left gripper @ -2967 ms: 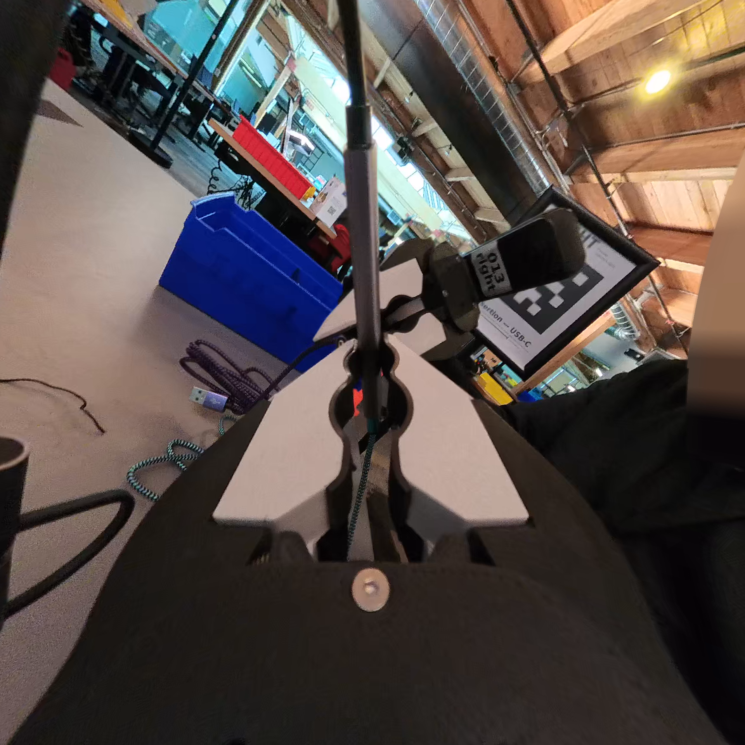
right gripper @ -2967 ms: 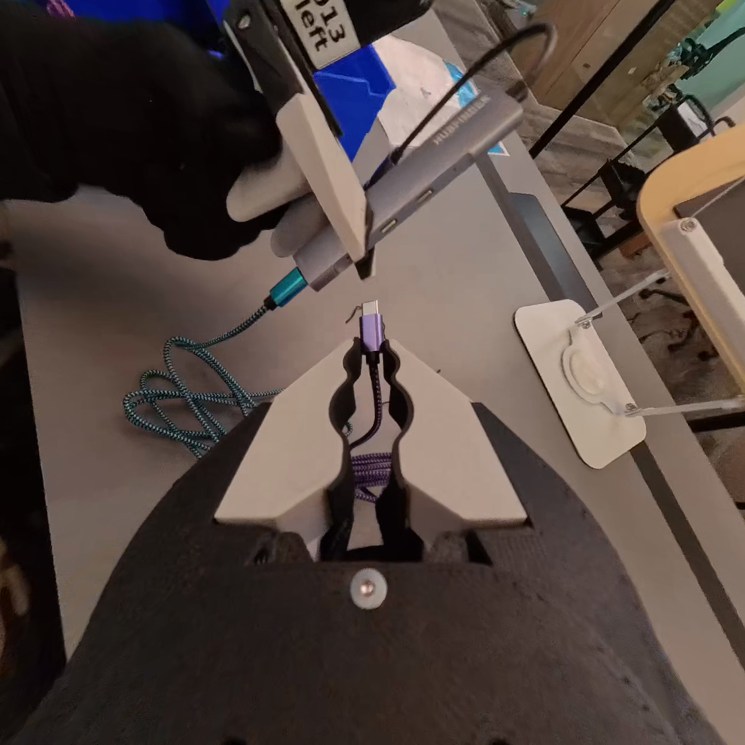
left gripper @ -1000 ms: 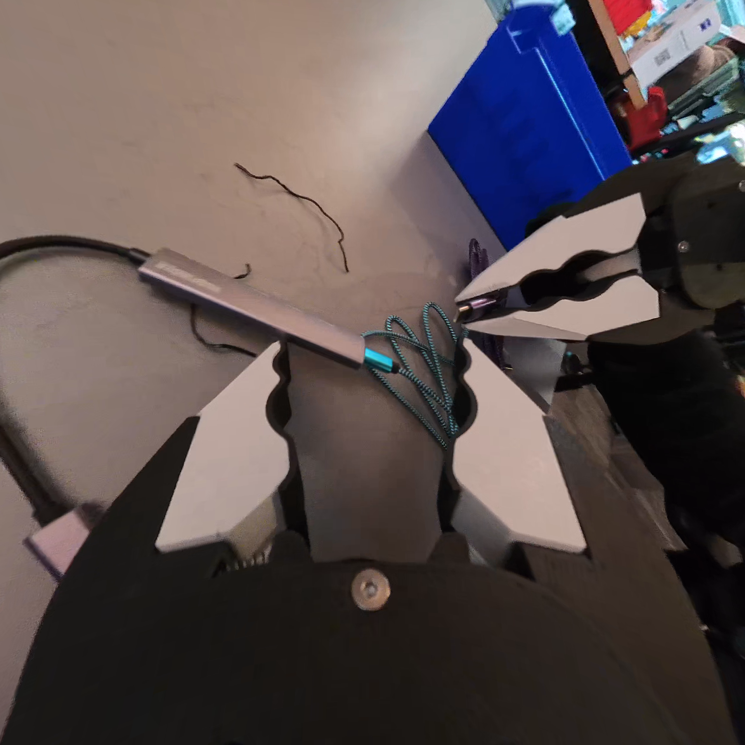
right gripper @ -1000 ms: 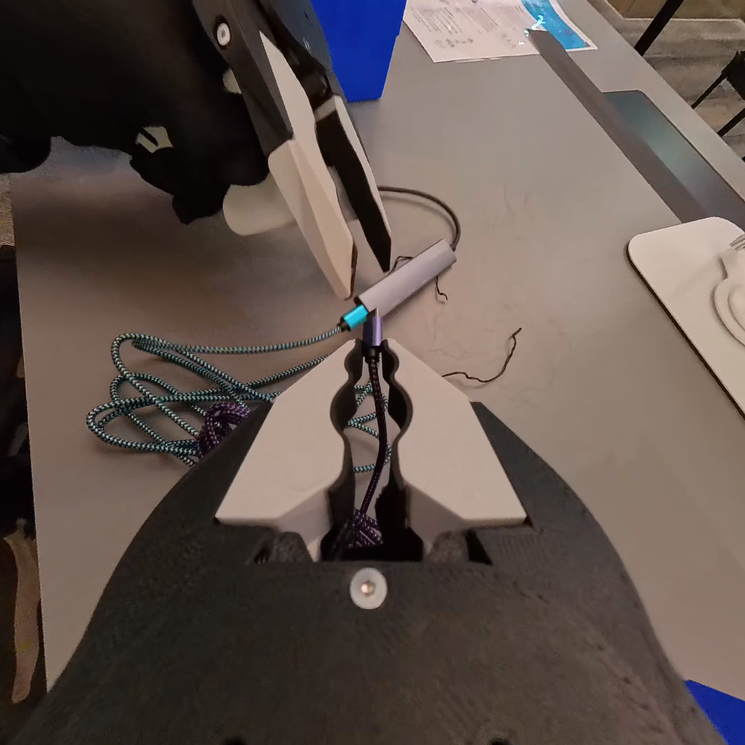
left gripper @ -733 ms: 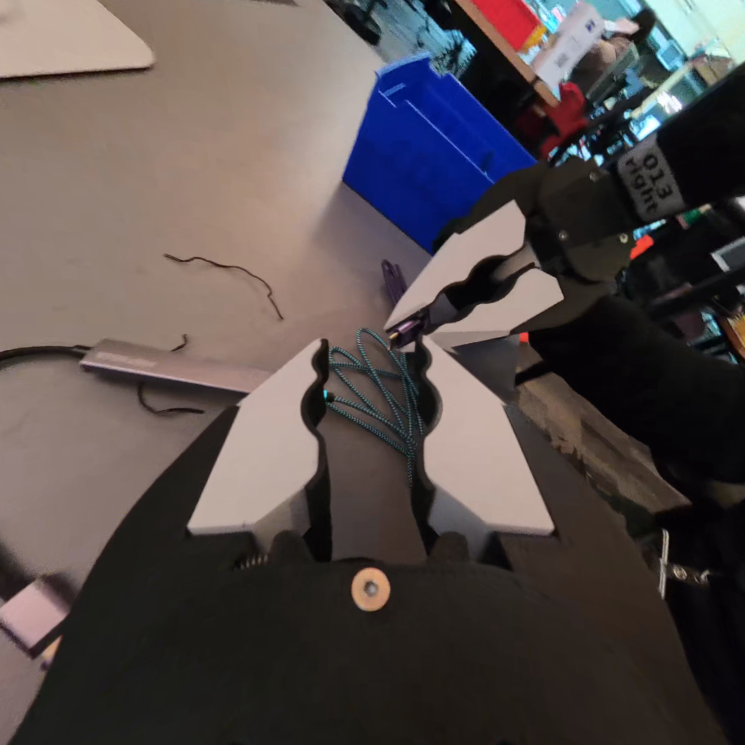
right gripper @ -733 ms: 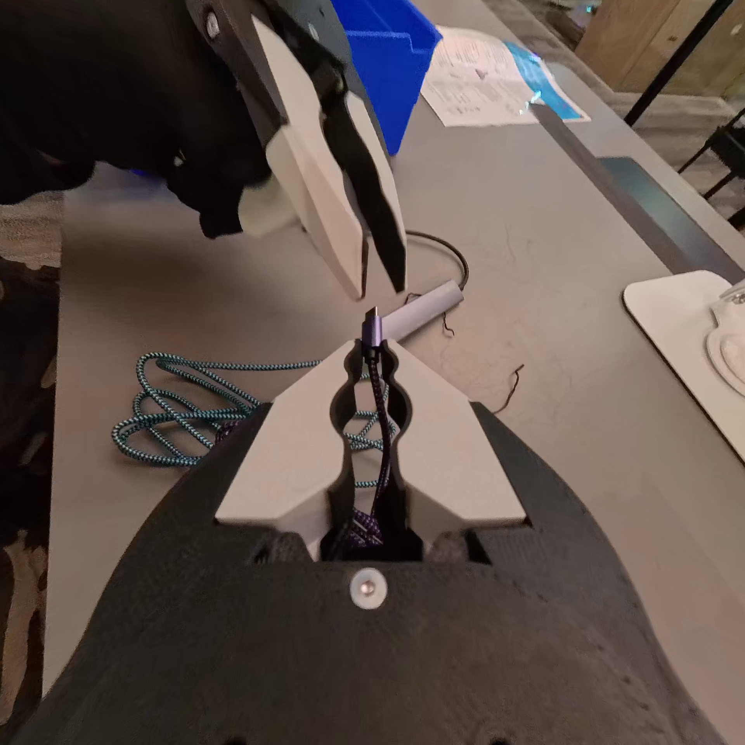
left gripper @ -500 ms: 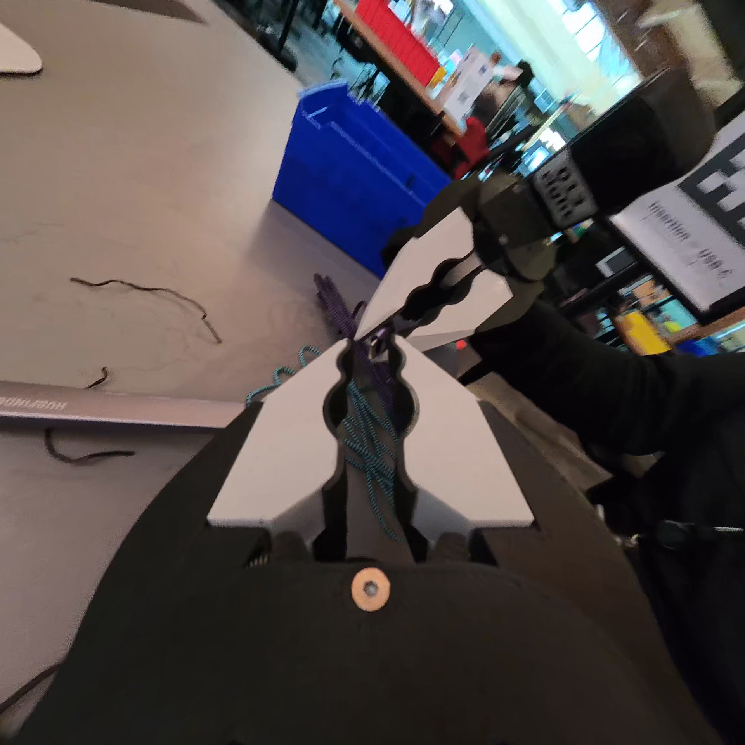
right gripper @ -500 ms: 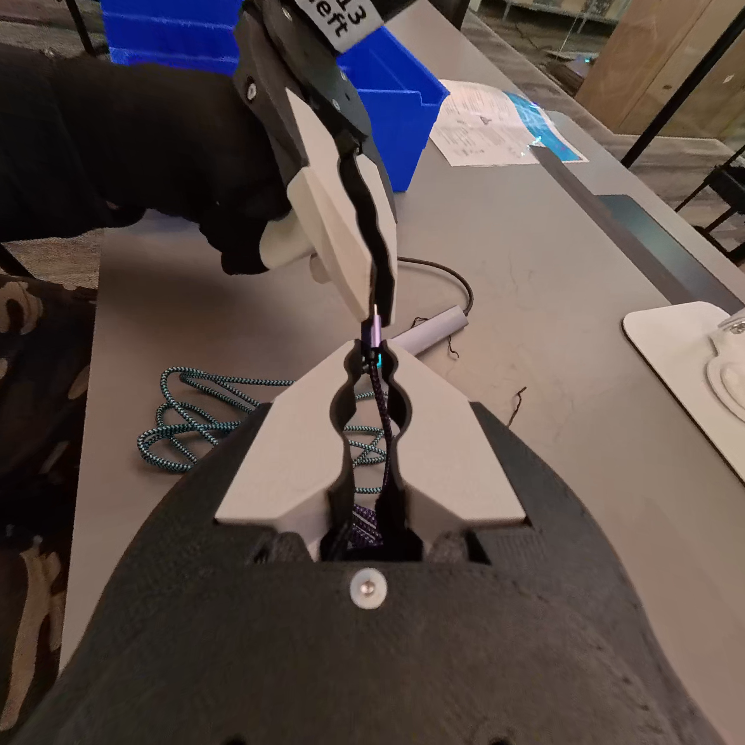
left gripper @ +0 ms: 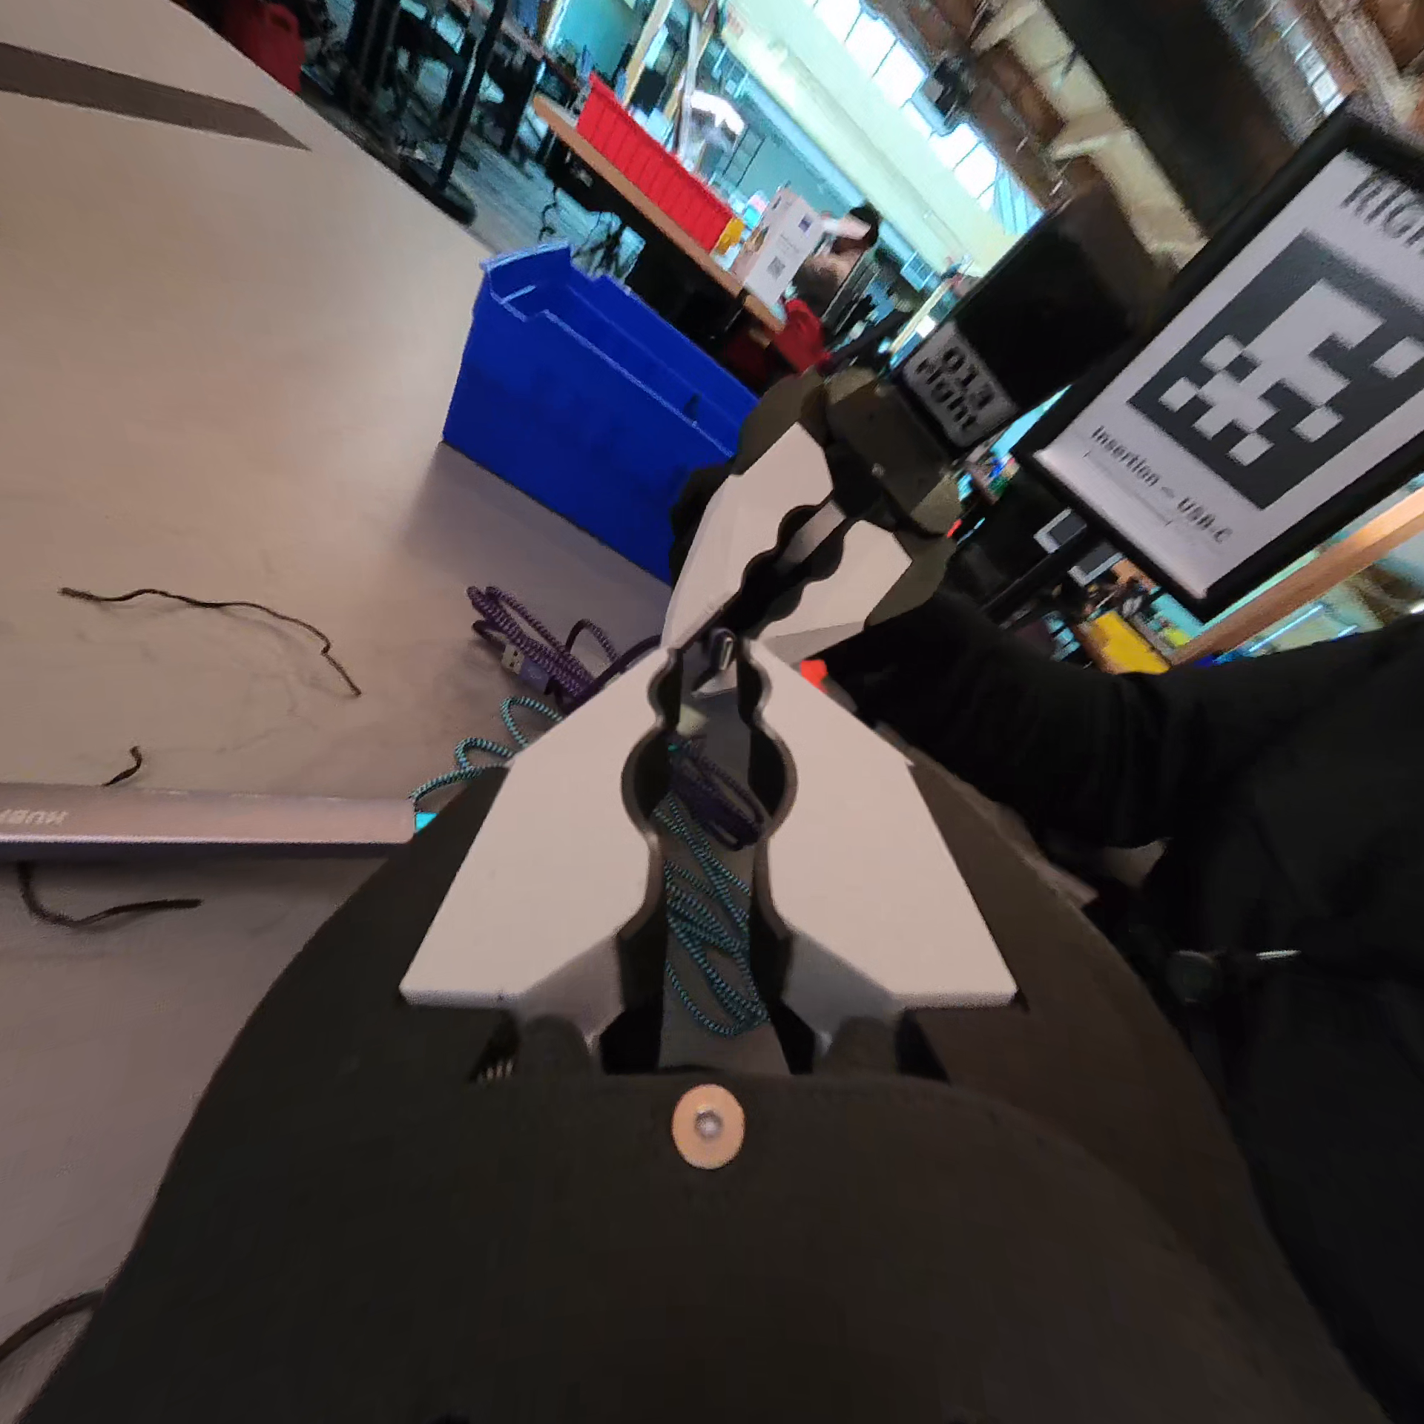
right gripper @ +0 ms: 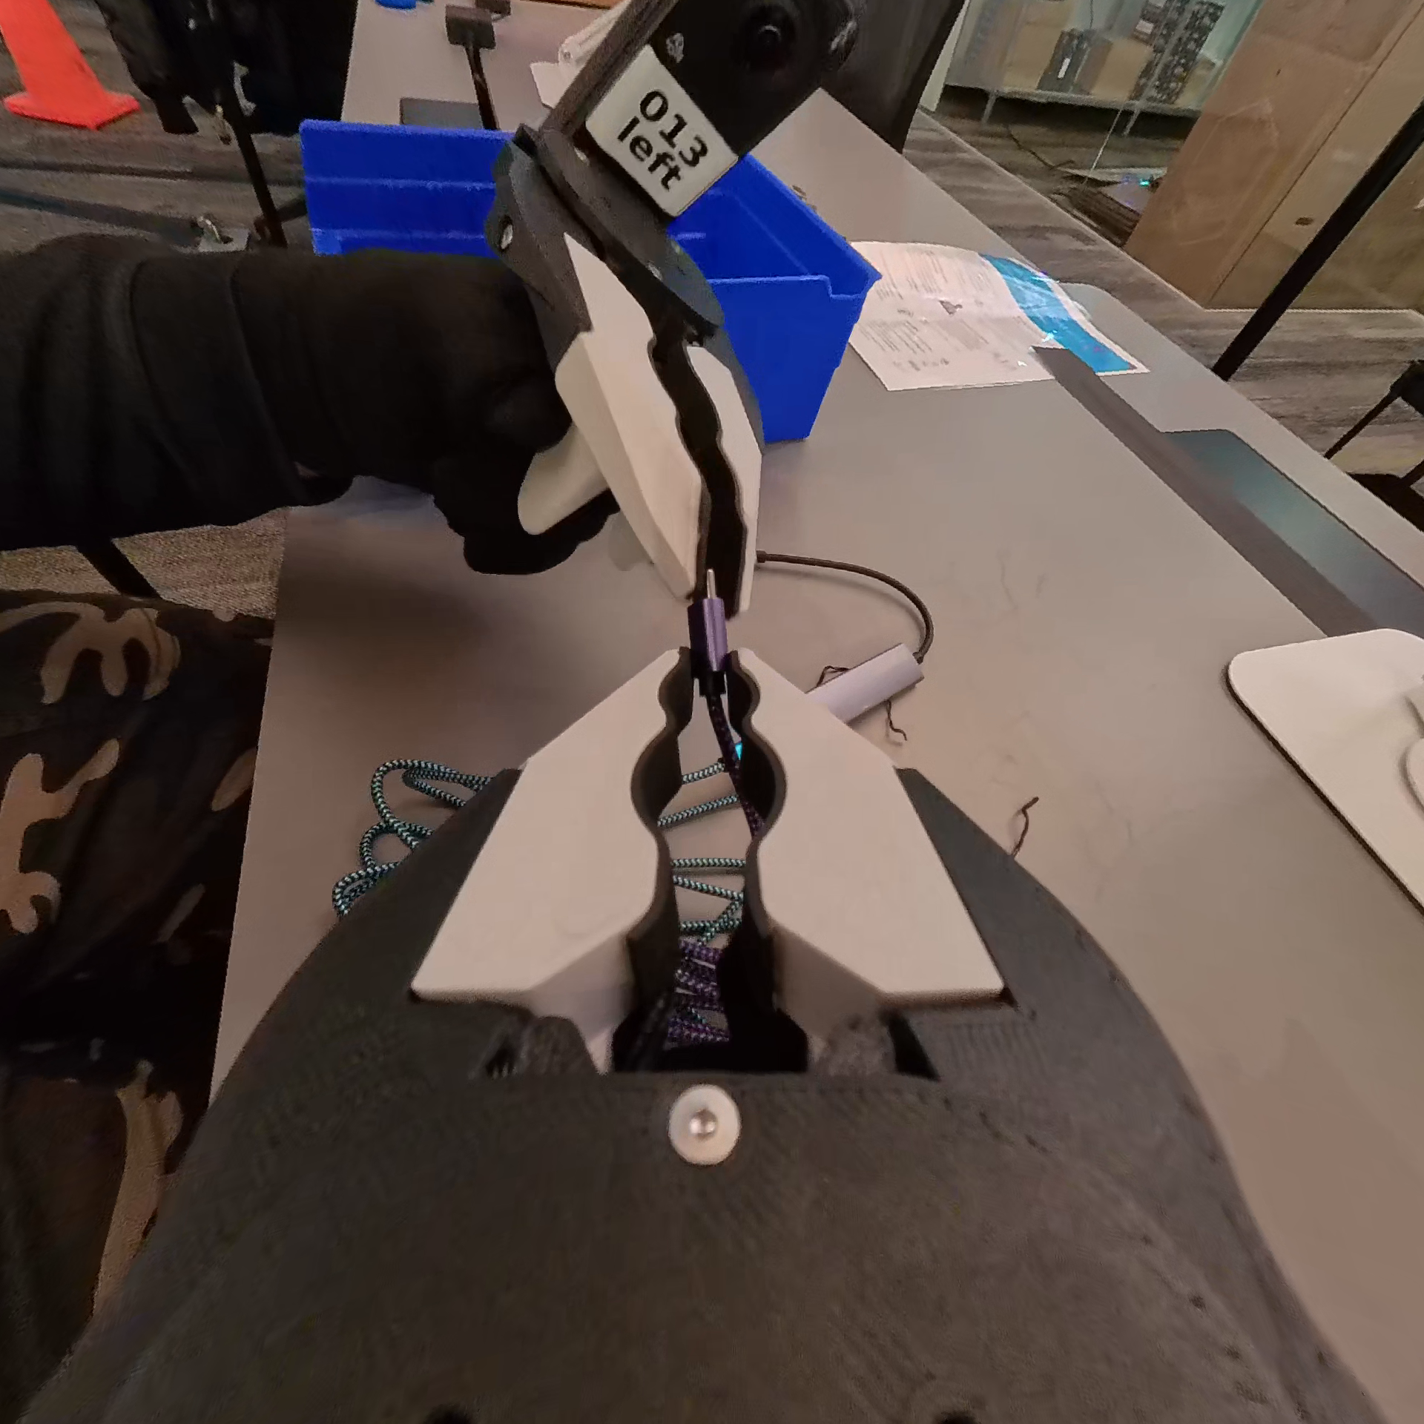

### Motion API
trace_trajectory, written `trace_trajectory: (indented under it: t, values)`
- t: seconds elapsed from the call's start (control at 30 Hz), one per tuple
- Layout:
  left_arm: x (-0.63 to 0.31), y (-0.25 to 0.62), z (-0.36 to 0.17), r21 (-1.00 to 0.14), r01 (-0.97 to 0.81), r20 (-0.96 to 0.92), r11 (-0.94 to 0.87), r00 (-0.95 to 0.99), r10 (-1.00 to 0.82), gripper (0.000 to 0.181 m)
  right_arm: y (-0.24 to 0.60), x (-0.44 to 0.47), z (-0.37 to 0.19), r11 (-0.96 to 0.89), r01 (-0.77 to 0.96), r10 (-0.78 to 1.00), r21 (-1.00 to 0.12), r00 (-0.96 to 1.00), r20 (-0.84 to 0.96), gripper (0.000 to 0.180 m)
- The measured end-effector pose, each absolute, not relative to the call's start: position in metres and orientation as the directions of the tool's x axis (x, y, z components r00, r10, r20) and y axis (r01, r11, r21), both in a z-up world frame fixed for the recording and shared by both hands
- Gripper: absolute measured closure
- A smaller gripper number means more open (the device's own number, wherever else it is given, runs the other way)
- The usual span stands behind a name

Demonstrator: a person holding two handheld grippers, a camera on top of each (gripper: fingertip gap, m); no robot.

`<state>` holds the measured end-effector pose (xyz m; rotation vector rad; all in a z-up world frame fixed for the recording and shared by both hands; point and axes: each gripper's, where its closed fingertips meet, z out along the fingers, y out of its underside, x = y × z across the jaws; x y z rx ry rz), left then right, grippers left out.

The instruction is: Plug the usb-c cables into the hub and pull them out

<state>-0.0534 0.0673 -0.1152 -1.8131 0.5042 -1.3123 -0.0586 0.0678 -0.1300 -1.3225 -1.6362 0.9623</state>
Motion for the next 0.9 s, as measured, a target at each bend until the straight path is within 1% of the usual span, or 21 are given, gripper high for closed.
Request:
trace_trajectory:
  t: [0.17, 0.27, 0.3, 0.37, 0.47, 0.5, 0.57, 0.63, 0.7, 0.8, 0.9]
  values:
    - [-0.045, 0.064, -0.119, -0.813, 0.097, 0.563, -0.574, 0.382, -0.733, 0.176, 0.064, -0.061, -0.131, 0.160, 0.381, 0.984, -0.911, -0.136, 0.116, 0.173]
    - [-0.046, 0.065, -0.112, -0.799, 0.155, 0.594, -0.581, 0.355, -0.722, 0.176, 0.065, -0.062, -0.122, 0.159, 0.339, 0.985, -0.927, -0.124, 0.123, 0.172]
    - [-0.049, 0.066, -0.109, -0.790, 0.182, 0.609, -0.586, 0.350, -0.712, 0.177, 0.067, -0.062, -0.121, 0.178, 0.339, 0.983, -0.924, -0.108, 0.149, 0.172]
    - [-0.052, 0.065, -0.097, -0.756, 0.250, 0.655, -0.605, 0.281, -0.702, 0.177, 0.073, -0.061, -0.117, 0.272, 0.345, 0.962, -0.898, -0.070, 0.265, 0.159]
    - [-0.055, 0.058, -0.076, -0.672, 0.342, 0.722, -0.657, 0.106, -0.683, 0.177, 0.072, -0.064, -0.092, 0.436, 0.268, 0.894, -0.859, -0.023, 0.447, 0.146]
    - [-0.055, 0.056, -0.071, -0.650, 0.361, 0.733, -0.668, 0.066, -0.677, 0.177, 0.070, -0.066, -0.085, 0.490, 0.257, 0.864, -0.833, -0.015, 0.503, 0.145]
    - [-0.056, 0.051, -0.064, -0.630, 0.373, 0.736, -0.681, 0.007, -0.677, 0.177, 0.061, -0.069, -0.069, 0.575, 0.231, 0.808, -0.785, -0.009, 0.590, 0.147]
    - [-0.056, 0.044, -0.057, -0.611, 0.382, 0.732, -0.693, -0.058, -0.678, 0.177, 0.044, -0.071, -0.056, 0.628, 0.183, 0.771, -0.756, -0.015, 0.637, 0.156]
    - [-0.055, 0.034, -0.048, -0.611, 0.386, 0.711, -0.691, -0.116, -0.694, 0.177, 0.036, -0.070, -0.051, 0.671, 0.174, 0.732, -0.721, -0.002, 0.681, 0.166]
    - [-0.052, 0.020, -0.038, -0.624, 0.376, 0.683, -0.685, -0.163, -0.712, 0.177, 0.028, -0.063, -0.045, 0.711, 0.140, 0.693, -0.690, 0.028, 0.720, 0.168]
    - [-0.046, 0.012, -0.035, -0.611, 0.363, 0.679, -0.704, -0.217, -0.701, 0.177, 0.018, -0.057, -0.040, 0.755, 0.122, 0.645, -0.644, 0.044, 0.763, 0.170]
